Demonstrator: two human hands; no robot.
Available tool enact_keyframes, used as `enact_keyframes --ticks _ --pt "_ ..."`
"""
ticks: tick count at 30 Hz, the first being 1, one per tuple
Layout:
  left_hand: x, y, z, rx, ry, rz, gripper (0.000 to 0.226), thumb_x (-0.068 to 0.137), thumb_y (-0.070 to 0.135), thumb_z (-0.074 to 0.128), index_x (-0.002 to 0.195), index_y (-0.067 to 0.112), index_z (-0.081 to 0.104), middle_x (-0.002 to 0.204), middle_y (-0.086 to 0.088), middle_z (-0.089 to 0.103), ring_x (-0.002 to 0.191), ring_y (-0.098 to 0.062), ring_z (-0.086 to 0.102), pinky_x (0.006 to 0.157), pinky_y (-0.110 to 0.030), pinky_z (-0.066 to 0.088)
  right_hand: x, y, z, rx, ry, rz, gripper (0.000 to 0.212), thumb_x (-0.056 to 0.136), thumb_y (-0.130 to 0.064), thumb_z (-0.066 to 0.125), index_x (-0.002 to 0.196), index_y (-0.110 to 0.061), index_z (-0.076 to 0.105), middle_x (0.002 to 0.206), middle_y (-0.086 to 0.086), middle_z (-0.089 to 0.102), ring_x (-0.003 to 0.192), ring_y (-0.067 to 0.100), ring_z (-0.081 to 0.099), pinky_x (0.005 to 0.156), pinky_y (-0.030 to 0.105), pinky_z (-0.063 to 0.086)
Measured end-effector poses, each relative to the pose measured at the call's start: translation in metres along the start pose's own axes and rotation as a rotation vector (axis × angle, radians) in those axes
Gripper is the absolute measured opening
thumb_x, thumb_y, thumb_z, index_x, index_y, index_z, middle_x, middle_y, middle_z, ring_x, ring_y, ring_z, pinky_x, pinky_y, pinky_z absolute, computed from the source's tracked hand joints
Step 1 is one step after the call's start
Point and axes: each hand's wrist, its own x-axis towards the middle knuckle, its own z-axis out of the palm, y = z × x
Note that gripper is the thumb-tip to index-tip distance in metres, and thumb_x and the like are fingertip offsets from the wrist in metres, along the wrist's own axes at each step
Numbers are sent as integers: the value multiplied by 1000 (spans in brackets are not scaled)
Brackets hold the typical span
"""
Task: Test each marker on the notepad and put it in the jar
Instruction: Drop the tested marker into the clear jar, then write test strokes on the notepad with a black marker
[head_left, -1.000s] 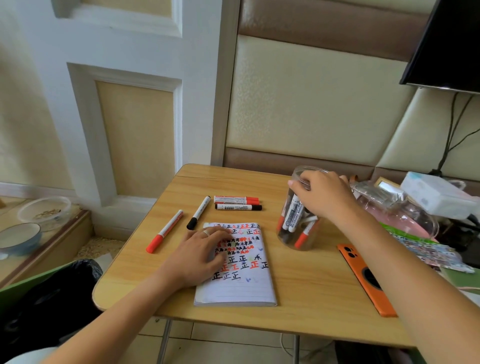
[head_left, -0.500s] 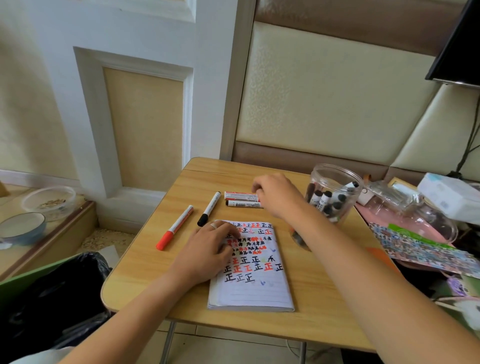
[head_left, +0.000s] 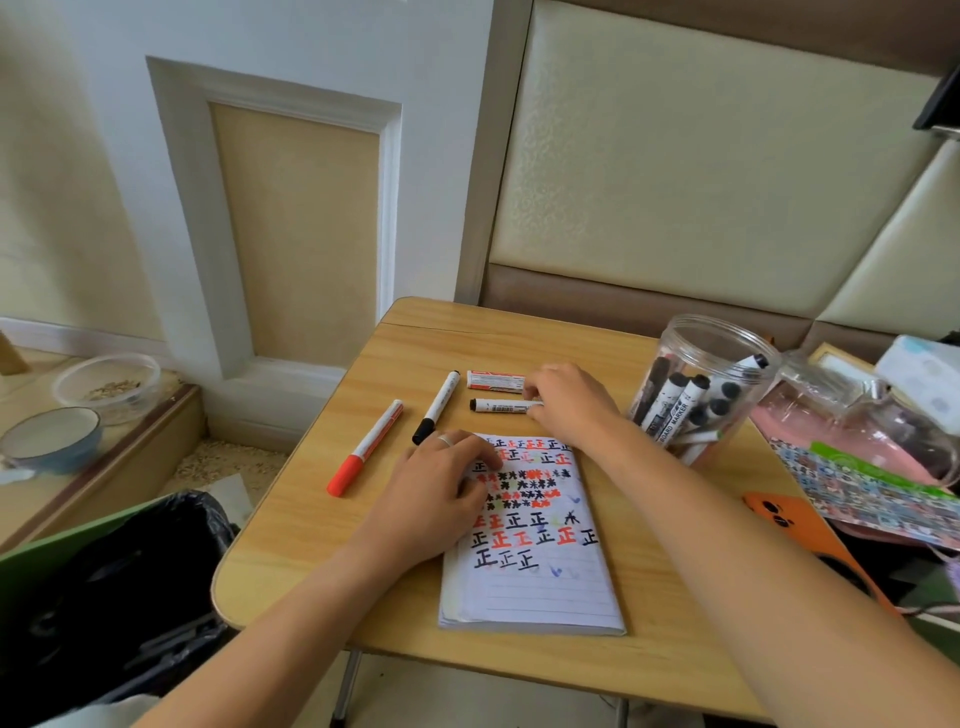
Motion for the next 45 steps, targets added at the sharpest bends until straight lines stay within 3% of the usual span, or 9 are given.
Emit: enact_keyframes --ticks 5,10,16,21,25,29,33,39,45 --pt "-2 -2 1 34 10 14 32 92 36 41 120 35 57 120 16 57 110 -3 49 102 -41 43 -9 -3 -6 33 64 -42 19 98 -29 67 114 -19 71 104 -2 62 93 18 58 73 31 46" --pt "-4 0 2 26 51 45 26 102 48 45 122 32 48 120 15 61 111 -5 52 101 -38 43 -50 -18 -20 536 322 -94 7 94 -22 69 97 -17 65 90 -8 64 79 8 60 72 27 52" --pt "-8 4 1 28 85 117 22 104 48 42 113 29 49 97 14 59 89 -7 52 77 -34 39 -108 -32 -17 1185 80 69 11 91 -24 71 99 -19 66 93 0 78 87 17 77 87 48 61" --pt "-10 2 2 88 105 124 11 103 34 50 107 25 53 96 11 55 84 -10 50 75 -34 40 -129 -23 -12 1509 142 121 7 98 -12 67 101 -6 63 85 13 74 81 28 72 78 40 59" --pt "-11 4 2 143 67 124 21 104 45 42 112 28 52 102 13 53 88 -6 47 83 -31 36 -129 -7 -16 1345 177 115 5 94 -15 72 94 -14 67 81 8 73 76 25 71 71 37 59" --pt "-13 5 0 108 19 147 31 101 49 25 111 33 49 111 15 52 104 -4 49 100 -37 35 -127 2 -15 864 189 -44 14 91 -14 69 83 -25 66 82 -9 68 80 7 65 74 31 55" --pt "-12 5 0 135 48 237 32 105 47 25 106 31 53 120 17 50 118 -6 47 104 -41 35 -125 -1 -16 430 238 -235 7 95 -29 59 93 -25 64 88 -14 61 88 7 59 79 36 52" --pt "-13 5 0 139 52 331 36 108 46 28 108 26 58 120 15 50 121 -7 43 101 -39 37 -129 -15 -13 248 89 -314 49 96 -61 34 121 -30 63 104 -9 64 96 18 63 79 39 55" --pt "-11 6 0 80 39 302 30 108 44 27 107 31 55 103 17 49 104 -7 44 92 -33 38 -133 -18 -11 199 78 -335 36 104 -52 40 126 -25 53 114 -4 63 97 27 65 77 45 54"
